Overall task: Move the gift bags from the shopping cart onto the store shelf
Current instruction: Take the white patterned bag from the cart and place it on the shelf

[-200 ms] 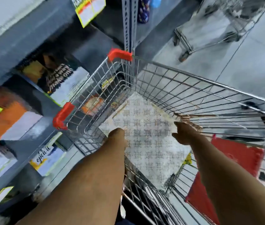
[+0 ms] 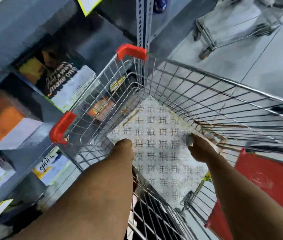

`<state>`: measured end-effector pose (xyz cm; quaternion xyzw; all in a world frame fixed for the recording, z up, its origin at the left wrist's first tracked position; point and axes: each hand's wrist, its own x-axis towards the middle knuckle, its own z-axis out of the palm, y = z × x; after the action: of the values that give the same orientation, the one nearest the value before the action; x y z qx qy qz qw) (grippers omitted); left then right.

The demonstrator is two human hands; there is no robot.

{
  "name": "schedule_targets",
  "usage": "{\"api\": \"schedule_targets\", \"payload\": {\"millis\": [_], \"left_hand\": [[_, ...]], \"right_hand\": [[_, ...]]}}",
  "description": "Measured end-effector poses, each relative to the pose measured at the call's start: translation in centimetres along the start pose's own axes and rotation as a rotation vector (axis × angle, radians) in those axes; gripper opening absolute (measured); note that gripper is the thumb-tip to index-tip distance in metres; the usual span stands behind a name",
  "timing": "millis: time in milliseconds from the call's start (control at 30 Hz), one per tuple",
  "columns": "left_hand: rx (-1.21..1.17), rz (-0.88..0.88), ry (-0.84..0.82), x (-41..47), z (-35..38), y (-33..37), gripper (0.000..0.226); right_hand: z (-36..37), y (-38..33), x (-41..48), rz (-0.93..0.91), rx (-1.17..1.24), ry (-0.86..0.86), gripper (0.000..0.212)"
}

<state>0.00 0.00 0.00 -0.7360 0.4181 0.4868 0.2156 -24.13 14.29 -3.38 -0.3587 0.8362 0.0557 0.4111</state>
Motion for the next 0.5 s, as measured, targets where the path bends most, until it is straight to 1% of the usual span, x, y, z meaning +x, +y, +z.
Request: {"api": "schedule_targets", "payload": {"millis": [33, 67, 100, 133, 167, 200, 233, 267, 300, 333, 367, 400, 433, 467, 500], "left_hand": [[0.152, 0.047, 0.009, 0.5, 0.1, -0.2, 0.032], [0.205, 0.026, -0.043, 0.9, 0.2, -0.1, 0.036], [0.319, 0.1, -0.066, 1.2, 0.4, -0.2, 0.038], [0.3, 0.095, -0.064, 0.8, 0.4, 0.0, 0.041], [0.31, 0.091, -0.029, 1.0, 0.4, -0.1, 0.044], [0.255, 0.028, -0.004, 0.7, 0.3, -0.1, 0.048], [0.208, 0.037, 0.012, 0.5, 0.1, -0.4, 0.052], [0.107, 0.047, 0.018, -0.3, -0.1, -0.9, 0.054], [0.083, 0.102, 0.072, -0.5, -0.2, -1.5, 0.056], [0.043, 0.098, 0.095, -1.2, -0.1, -1.8, 0.057], [0.041, 0.114, 0.094, -1.5, -0.5, -1.7, 0.054], [0.008, 0.1, 0.116, -2.8, -1.0, -1.5, 0.044], [0.043, 0.116, 0.126, -3.6, -1.3, -1.3, 0.026], [-0.008, 0.126, 0.153, -5.1, -1.9, -1.3, 0.014], [-0.026, 0.149, 0.17, -6.0, -2.3, -1.5, 0.013]], "right_hand": [[0.3, 0.0, 0.3, 0.008, 0.008, 0.006, 0.057], [0.5, -0.2, 0.5, -0.001, 0.009, 0.024, 0.055], [0.7, -0.2, 0.6, -0.014, 0.009, 0.054, 0.052], [0.7, -0.2, 0.7, -0.036, 0.01, 0.091, 0.046], [0.5, -0.3, 0.7, -0.055, 0.018, 0.131, 0.038], [0.2, -0.4, 0.5, -0.069, 0.029, 0.17, 0.03], [0.0, -0.4, 0.2, -0.074, 0.043, 0.196, 0.021], [-0.3, -0.4, -0.2, -0.068, 0.057, 0.217, 0.014], [-0.6, -0.4, -0.9, -0.056, 0.091, 0.228, 0.009], [-1.0, -0.4, -1.5, -0.042, 0.131, 0.226, 0.009], [-1.4, -0.4, -2.1, -0.048, 0.156, 0.229, 0.013], [-2.0, -0.5, -2.9, -0.074, 0.153, 0.245, 0.022], [-2.4, -0.7, -3.6, -0.092, 0.15, 0.262, 0.032], [-3.1, -1.0, -4.4, -0.11, 0.162, 0.294, 0.039], [-3.8, -1.4, -5.1, -0.124, 0.189, 0.325, 0.04]]}}
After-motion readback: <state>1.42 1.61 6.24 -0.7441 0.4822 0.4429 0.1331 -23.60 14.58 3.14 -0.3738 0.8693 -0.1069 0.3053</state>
